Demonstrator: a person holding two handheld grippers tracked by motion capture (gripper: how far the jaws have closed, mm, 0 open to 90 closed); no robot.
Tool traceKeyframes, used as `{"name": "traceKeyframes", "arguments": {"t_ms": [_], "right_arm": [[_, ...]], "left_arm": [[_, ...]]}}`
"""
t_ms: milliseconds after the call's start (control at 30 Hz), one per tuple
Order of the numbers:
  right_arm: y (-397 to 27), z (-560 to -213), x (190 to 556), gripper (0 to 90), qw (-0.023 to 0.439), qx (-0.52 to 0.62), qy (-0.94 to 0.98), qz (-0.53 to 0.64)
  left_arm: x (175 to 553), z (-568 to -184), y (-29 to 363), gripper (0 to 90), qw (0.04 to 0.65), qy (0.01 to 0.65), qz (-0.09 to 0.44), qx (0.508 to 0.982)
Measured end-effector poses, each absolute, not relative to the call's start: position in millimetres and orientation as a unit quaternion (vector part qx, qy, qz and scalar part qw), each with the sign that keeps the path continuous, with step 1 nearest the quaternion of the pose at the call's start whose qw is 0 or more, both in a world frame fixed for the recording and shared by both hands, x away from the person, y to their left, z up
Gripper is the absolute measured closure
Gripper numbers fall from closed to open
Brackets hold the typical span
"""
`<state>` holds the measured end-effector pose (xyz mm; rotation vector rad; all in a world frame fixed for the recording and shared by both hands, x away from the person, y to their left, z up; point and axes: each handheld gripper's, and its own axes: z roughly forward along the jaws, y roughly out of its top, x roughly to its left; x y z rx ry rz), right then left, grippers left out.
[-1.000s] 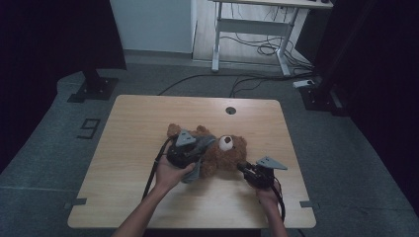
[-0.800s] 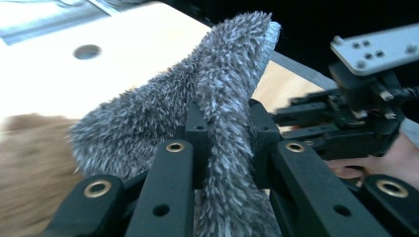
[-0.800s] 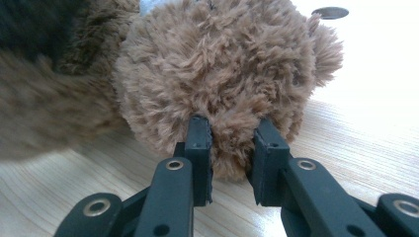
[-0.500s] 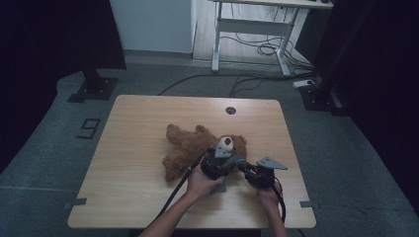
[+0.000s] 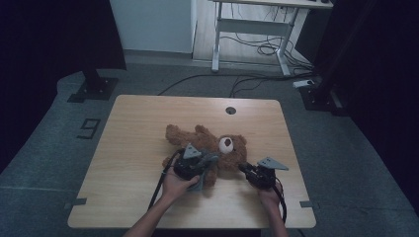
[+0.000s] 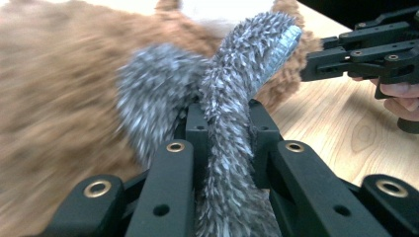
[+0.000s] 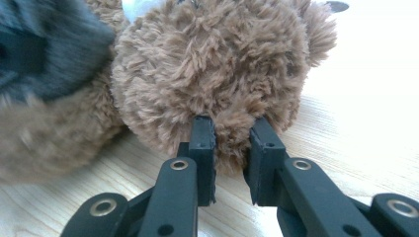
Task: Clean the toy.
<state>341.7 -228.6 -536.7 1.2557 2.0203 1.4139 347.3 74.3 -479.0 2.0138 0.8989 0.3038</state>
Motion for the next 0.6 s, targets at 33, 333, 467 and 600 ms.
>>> {"name": "traceKeyframes", "arguments": {"t_ms": [33,333,467,600], "right_arm": [[-229,-536,342,75.6,0.187,0.446,0.717,0.502],[-229,-537,342,75.7,0.185,0.446,0.716,0.504],[-229,-537,342,76.0,0.185,0.447,0.716,0.504],[-229,-537,342,76.0,0.185,0.448,0.715,0.504]], "left_arm": [[343,-476,86,75.9,0.444,0.363,0.132,0.809],[344,-473,139,75.8,0.459,0.408,0.144,0.776],[346,-468,145,76.2,0.468,0.418,0.144,0.766],[344,-453,118,76.4,0.473,0.384,0.149,0.779]]}}
